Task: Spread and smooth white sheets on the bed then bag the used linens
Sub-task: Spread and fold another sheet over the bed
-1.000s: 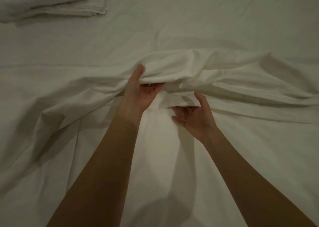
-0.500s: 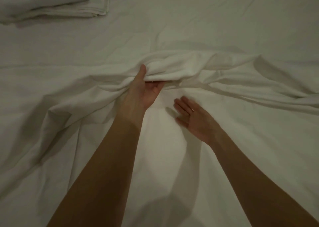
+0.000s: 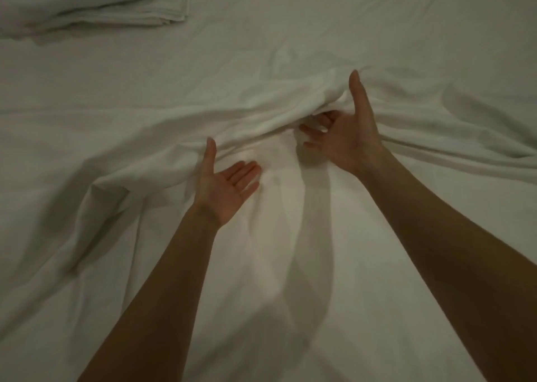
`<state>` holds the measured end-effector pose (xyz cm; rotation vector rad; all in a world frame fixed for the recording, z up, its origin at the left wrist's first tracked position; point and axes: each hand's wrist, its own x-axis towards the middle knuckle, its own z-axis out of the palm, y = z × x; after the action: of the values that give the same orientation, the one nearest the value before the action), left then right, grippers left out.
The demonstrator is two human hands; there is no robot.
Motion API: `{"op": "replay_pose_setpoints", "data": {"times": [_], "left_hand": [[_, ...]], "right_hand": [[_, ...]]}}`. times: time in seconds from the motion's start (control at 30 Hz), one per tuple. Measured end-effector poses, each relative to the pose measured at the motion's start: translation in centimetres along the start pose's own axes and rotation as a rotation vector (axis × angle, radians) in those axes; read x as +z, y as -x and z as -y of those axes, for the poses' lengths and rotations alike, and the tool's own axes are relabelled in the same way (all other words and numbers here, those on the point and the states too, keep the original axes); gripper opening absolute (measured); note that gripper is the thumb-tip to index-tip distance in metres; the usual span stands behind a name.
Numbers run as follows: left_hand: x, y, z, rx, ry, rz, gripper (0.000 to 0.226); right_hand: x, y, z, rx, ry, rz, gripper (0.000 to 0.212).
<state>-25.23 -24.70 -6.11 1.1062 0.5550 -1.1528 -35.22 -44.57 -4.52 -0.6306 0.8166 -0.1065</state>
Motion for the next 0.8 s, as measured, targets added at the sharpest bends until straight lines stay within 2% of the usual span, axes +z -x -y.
{"op": "replay_pose_setpoints", "data": {"times": [0.07, 0.13, 0.27, 0.4, 0.57, 0.63, 0.7, 0.8], "left_hand": [[0.8, -0.2, -0.4, 0.063, 0.053, 0.021, 0.085], [1.7, -0.6, -1.0, 0.127, 0.037, 0.018, 0.078], [1.8, -1.0, -2.1, 0.162, -0.061, 0.013, 0.074], [0.0, -0.6, -4.8, 0.165, -0.102, 0.034, 0.071], [0.8, -2.3, -6.8, 0.233, 0.186, -0.094, 0.032], [1.0, -2.7, -7.1, 0.267, 0.206, -0.088, 0.022], [0.8, -2.7, -7.7, 0.313, 0.107, -0.075, 0.021], [0.3, -2.6, -8.9, 0.363, -0.111, -0.089, 0.032]], "right_hand": [[0.4, -0.8, -0.3, -0.035, -0.032, -0.061, 0.082], [0.4, -1.1, -1.6, -0.016, -0.102, -0.064, 0.070], [0.5, 0.3, -5.6, 0.133, -0.031, -0.082, 0.076], [1.8, 0.3, -7.2, 0.197, -0.006, -0.004, 0.079], [4.5, -0.7, -8.1, 0.209, 0.071, 0.076, 0.093], [5.2, -1.1, -8.8, 0.216, 0.082, 0.115, 0.101], [6.2, -1.7, -9.0, 0.193, 0.112, 0.132, 0.092], [8.8, -3.0, -7.7, 0.096, 0.056, 0.155, 0.075]]}}
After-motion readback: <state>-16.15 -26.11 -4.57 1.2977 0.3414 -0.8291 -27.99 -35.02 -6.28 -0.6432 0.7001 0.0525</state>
